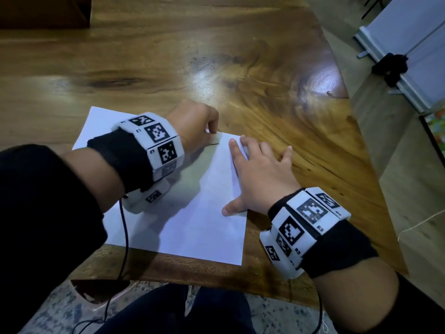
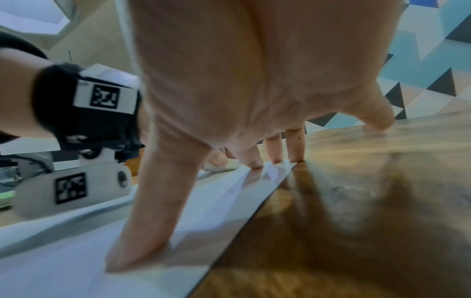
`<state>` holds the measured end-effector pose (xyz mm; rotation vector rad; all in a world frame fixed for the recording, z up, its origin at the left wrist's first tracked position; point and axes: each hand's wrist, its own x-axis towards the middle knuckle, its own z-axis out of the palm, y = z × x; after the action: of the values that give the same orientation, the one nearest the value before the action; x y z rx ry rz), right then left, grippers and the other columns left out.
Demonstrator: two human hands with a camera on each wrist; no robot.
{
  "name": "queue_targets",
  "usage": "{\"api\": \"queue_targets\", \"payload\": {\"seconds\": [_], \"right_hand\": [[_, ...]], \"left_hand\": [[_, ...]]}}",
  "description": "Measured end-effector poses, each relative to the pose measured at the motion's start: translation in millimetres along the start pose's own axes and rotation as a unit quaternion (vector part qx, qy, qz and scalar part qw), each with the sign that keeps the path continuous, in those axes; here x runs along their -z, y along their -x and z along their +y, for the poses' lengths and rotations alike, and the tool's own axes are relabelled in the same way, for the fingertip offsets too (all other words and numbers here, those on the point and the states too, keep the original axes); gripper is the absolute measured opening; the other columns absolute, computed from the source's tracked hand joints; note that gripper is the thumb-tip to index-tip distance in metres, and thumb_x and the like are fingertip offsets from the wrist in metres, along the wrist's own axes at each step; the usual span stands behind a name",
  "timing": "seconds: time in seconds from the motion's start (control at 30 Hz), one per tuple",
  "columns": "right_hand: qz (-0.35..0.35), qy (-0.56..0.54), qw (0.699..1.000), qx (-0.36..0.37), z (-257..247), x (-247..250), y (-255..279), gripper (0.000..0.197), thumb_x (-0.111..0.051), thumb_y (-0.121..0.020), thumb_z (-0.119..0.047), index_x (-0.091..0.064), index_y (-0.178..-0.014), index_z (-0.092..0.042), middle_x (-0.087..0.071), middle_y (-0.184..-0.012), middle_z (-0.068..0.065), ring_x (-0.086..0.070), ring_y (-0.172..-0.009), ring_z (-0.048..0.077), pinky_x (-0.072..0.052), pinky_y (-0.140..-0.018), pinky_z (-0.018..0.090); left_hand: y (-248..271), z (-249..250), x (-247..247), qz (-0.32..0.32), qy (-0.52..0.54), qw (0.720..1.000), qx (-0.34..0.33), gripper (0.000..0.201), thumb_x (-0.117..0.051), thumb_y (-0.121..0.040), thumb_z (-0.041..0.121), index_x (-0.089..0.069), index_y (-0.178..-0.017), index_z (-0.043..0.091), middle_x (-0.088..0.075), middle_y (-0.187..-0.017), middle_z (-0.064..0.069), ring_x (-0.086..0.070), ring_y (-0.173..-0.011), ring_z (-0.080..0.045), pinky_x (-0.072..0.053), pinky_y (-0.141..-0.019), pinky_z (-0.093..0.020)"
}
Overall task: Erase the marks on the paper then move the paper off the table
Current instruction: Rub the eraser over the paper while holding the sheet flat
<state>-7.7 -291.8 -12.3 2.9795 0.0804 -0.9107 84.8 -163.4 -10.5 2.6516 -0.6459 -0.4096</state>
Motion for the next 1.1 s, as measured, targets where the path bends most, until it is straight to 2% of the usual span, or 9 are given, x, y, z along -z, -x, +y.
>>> {"api": "queue_targets", "payload": {"seconds": [0.2, 0.37, 0.5, 0.57, 0.7, 0.77, 0.97, 1.03, 1.1], "right_hand": [[0.003, -0.005, 1.0, 0.0, 0.2, -0.7, 0.4, 0.13, -0.068, -0.059, -0.072, 0.01, -0.15, -0.022, 0.005, -0.156, -0.002, -0.004, -0.141, 0.02, 0.001, -0.105, 0.073], [-0.001, -0.006, 1.0, -0.001, 0.2, 0.0, 0.3, 0.131, -0.068, -0.059, -0.072, 0.012, -0.15, -0.023, 0.006, -0.156, -0.003, -0.003, -0.141, 0.021, 0.002, -0.105, 0.073], [0.0, -0.004, 1.0, 0.0, -0.7, 0.4, 0.0, 0.13, -0.068, -0.059, -0.072, 0.011, -0.15, -0.023, 0.006, -0.156, -0.002, -0.003, -0.141, 0.021, 0.003, -0.104, 0.073], [0.005, -0.003, 1.0, 0.0, -0.5, 0.2, -0.2, 0.13, -0.068, -0.059, -0.072, 0.011, -0.15, -0.023, 0.006, -0.156, -0.002, -0.004, -0.141, 0.021, 0.002, -0.105, 0.073], [0.005, -0.001, 1.0, 0.002, -0.8, 0.2, -0.1, 0.131, -0.068, -0.059, -0.072, 0.012, -0.15, -0.023, 0.006, -0.156, -0.002, -0.003, -0.141, 0.022, 0.002, -0.105, 0.072], [0.009, -0.002, 1.0, 0.003, -0.5, -0.2, -0.2, 0.131, -0.068, -0.059, -0.072, 0.011, -0.15, -0.022, 0.006, -0.156, -0.002, -0.003, -0.142, 0.022, 0.004, -0.106, 0.071], [0.029, -0.027, 0.999, 0.013, 2.1, -4.8, -1.1, 0.131, -0.069, -0.057, -0.072, 0.009, -0.15, -0.023, 0.007, -0.156, -0.002, 0.001, -0.143, 0.02, 0.013, -0.108, 0.064], [0.029, -0.03, 0.999, 0.015, 2.1, -5.7, -1.4, 0.132, -0.07, -0.057, -0.071, 0.01, -0.15, -0.023, 0.008, -0.156, -0.002, 0.001, -0.143, 0.02, 0.013, -0.109, 0.062], [0.031, -0.033, 0.999, 0.016, 1.8, -6.1, -1.1, 0.132, -0.07, -0.057, -0.071, 0.01, -0.15, -0.022, 0.009, -0.156, -0.002, 0.002, -0.143, 0.019, 0.013, -0.11, 0.061]], "left_hand": [[12.0, -4.4, -1.9, -0.072, 0.003, 0.997, -0.02, 0.012, -0.065, -0.079, 0.018, -0.065, -0.088, 0.011, -0.056, -0.077, 0.0, -0.048, -0.074, -0.017, -0.031, -0.067, -0.021], [-0.8, -0.4, -3.2, -0.019, -0.008, 1.0, -0.002, 0.01, -0.059, -0.082, 0.014, -0.06, -0.09, 0.009, -0.053, -0.081, -0.004, -0.047, -0.079, -0.022, -0.035, -0.068, -0.027], [15.6, -4.0, -6.1, -0.109, -0.017, 0.991, -0.075, 0.009, -0.062, -0.081, 0.018, -0.061, -0.087, 0.011, -0.055, -0.077, -0.001, -0.049, -0.074, -0.022, -0.036, -0.068, -0.025], [17.1, -4.0, -4.1, -0.135, -0.022, 0.987, -0.085, 0.009, -0.063, -0.08, 0.02, -0.063, -0.087, 0.014, -0.056, -0.078, 0.0, -0.051, -0.074, -0.021, -0.038, -0.068, -0.025], [2.4, 6.3, -5.6, -0.056, -0.009, 0.997, -0.053, 0.013, -0.059, -0.083, 0.017, -0.061, -0.093, 0.009, -0.051, -0.079, 0.0, -0.046, -0.079, -0.018, -0.033, -0.069, -0.024], [1.5, 9.6, -10.5, -0.043, -0.013, 0.998, -0.046, 0.012, -0.057, -0.084, 0.015, -0.059, -0.092, 0.007, -0.049, -0.081, -0.002, -0.045, -0.081, -0.02, -0.032, -0.069, -0.026], [28.6, 1.3, -15.7, -0.139, -0.025, 0.985, -0.101, 0.01, -0.06, -0.082, 0.019, -0.062, -0.089, 0.013, -0.047, -0.072, 0.006, -0.044, -0.073, -0.016, -0.031, -0.068, -0.022], [23.0, 2.3, -11.8, -0.143, -0.021, 0.985, -0.099, 0.01, -0.061, -0.082, 0.02, -0.063, -0.091, 0.015, -0.047, -0.069, 0.01, -0.044, -0.073, -0.014, -0.029, -0.066, -0.02], [11.6, 5.2, -9.5, -0.118, -0.011, 0.99, -0.076, 0.013, -0.059, -0.082, 0.017, -0.062, -0.094, 0.013, -0.052, -0.076, 0.005, -0.045, -0.076, -0.014, -0.031, -0.068, -0.02]]}}
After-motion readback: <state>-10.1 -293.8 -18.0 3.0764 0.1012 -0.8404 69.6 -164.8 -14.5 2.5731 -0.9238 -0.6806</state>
